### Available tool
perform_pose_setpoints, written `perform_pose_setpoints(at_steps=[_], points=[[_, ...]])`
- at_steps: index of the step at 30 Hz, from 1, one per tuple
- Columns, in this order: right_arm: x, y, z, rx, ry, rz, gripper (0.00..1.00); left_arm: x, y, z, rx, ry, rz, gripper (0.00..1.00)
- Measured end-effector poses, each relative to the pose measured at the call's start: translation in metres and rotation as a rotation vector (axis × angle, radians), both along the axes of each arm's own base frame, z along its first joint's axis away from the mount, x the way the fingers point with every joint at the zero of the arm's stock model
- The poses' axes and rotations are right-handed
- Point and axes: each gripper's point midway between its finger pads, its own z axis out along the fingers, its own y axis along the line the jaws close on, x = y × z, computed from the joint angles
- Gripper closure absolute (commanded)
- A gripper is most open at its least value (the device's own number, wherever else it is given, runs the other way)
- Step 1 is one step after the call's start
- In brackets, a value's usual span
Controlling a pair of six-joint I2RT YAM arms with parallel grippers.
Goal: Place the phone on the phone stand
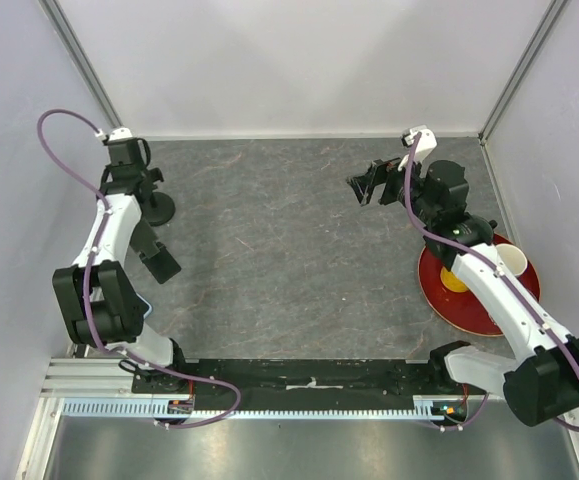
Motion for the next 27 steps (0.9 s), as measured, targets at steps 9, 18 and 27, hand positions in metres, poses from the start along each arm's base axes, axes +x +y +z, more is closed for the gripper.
perform_pose_setpoints(at_steps=[9,18,27], points=[[0.018,0.007,-0.039,-0.024,0.100,-0.004,0.02,0.009,-0.114,-0.005,-0.112,0.023,-0.296,0.98],[0.036,0.014,-0.080,-0.060,0.198,-0.034,0.02,-0.003,-0.208,-0.005,-0.159,0.040,-0.517,0.98],[0.051,0.013,-0.097,-0.096,0.226,-0.070,0.02,-0.011,-0.234,-0.006,-0.190,0.070,-0.550,0.52]])
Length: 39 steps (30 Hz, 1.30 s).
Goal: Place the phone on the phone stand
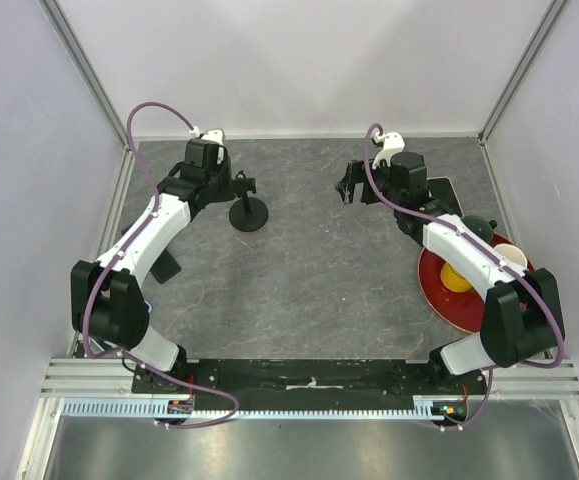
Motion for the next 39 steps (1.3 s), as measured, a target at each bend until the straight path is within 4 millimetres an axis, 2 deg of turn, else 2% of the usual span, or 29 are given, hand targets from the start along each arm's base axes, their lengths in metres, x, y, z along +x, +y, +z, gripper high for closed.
perform_pose_setpoints(at_steps=[2,3,10,16,21,25,27,29,31,34,39], points=[[0.004,0.000,-0.005,-0.013,0.007,-0.007,0.02,-0.001,-0.004,0.000,-0.025,0.007,-0.004,0.36],[0.006,0.000,-0.007,-0.019,0.011,-0.009,0.02,-0.002,-0.006,0.000,-0.036,0.008,-0.005,0.33],[0.012,0.000,-0.029,-0.066,0.050,-0.024,0.02,-0.002,-0.017,0.012,-0.092,-0.018,-0.040,0.34],[0.016,-0.008,-0.035,-0.129,0.045,-0.055,0.02,-0.007,-0.020,0.020,-0.116,-0.031,-0.059,0.26],[0.033,-0.030,-0.031,-0.233,0.040,-0.167,0.03,-0.021,-0.003,0.059,-0.129,-0.131,-0.028,0.24],[0.061,-0.061,-0.029,-0.268,0.057,-0.271,0.02,-0.038,0.002,0.106,-0.188,-0.266,-0.051,0.24],[0.078,-0.091,-0.033,-0.267,0.084,-0.340,0.02,-0.049,-0.008,0.126,-0.252,-0.327,-0.113,0.24],[0.090,-0.121,-0.038,-0.256,0.121,-0.401,0.02,-0.057,-0.020,0.137,-0.310,-0.358,-0.181,0.24],[0.107,-0.155,-0.040,-0.225,0.157,-0.472,0.02,-0.066,-0.036,0.142,-0.374,-0.368,-0.262,0.24],[0.128,-0.193,-0.043,-0.163,0.197,-0.549,0.02,-0.076,-0.056,0.138,-0.439,-0.346,-0.353,0.24],[0.129,-0.234,-0.058,-0.104,0.273,-0.624,0.03,-0.085,-0.074,0.133,-0.481,-0.316,-0.435,0.24]])
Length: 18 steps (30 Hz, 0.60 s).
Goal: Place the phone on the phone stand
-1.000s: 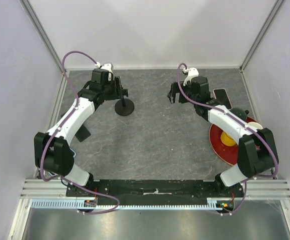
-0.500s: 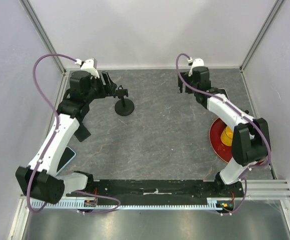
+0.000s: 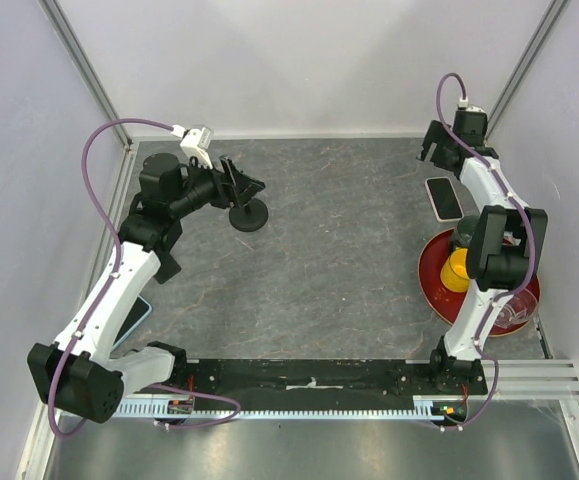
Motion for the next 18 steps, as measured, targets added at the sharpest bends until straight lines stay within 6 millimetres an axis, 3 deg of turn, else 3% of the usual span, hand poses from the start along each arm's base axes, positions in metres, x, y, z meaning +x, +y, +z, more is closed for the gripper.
perform_pose_setpoints(at_steps=[11,18], points=[[-0.016,-0.062,-0.058,0.172,0.115,-0.104,0.03,-0.012,-0.029,-0.001,-0.034,0.019,-0.115,0.27],[-0.024,-0.076,-0.085,0.228,0.174,-0.124,0.02,-0.022,-0.048,-0.008,-0.031,0.041,-0.178,0.27]])
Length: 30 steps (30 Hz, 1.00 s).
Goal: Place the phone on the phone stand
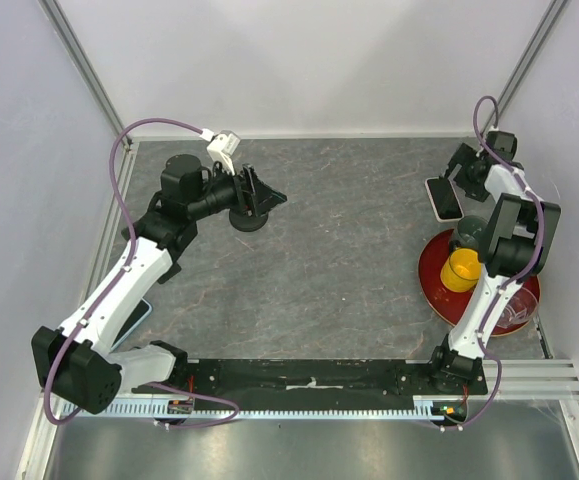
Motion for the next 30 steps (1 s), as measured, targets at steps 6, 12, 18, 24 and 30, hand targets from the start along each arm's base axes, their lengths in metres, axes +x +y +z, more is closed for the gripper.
perform_pose_setpoints(at_steps=[6,12,18,24,30], points=[[-0.006,-0.002,-0.014,0.013,0.036,-0.003,0.02,-0.002,-0.003,0.000,-0.001,0.000,-0.010,0.27],[-0.015,0.000,-0.024,0.023,0.064,0.003,0.02,-0.002,-0.003,0.000,0.000,0.000,-0.010,0.26],[-0.019,0.005,-0.036,0.051,0.080,0.045,0.02,0.000,-0.001,0.000,0.003,-0.001,0.003,0.26],[-0.018,0.015,-0.034,0.099,0.034,0.090,0.02,0.001,0.000,-0.001,0.006,-0.001,0.013,0.26],[-0.031,0.069,-0.032,0.144,0.019,0.158,0.02,0.004,-0.001,-0.006,0.014,0.011,0.019,0.26]])
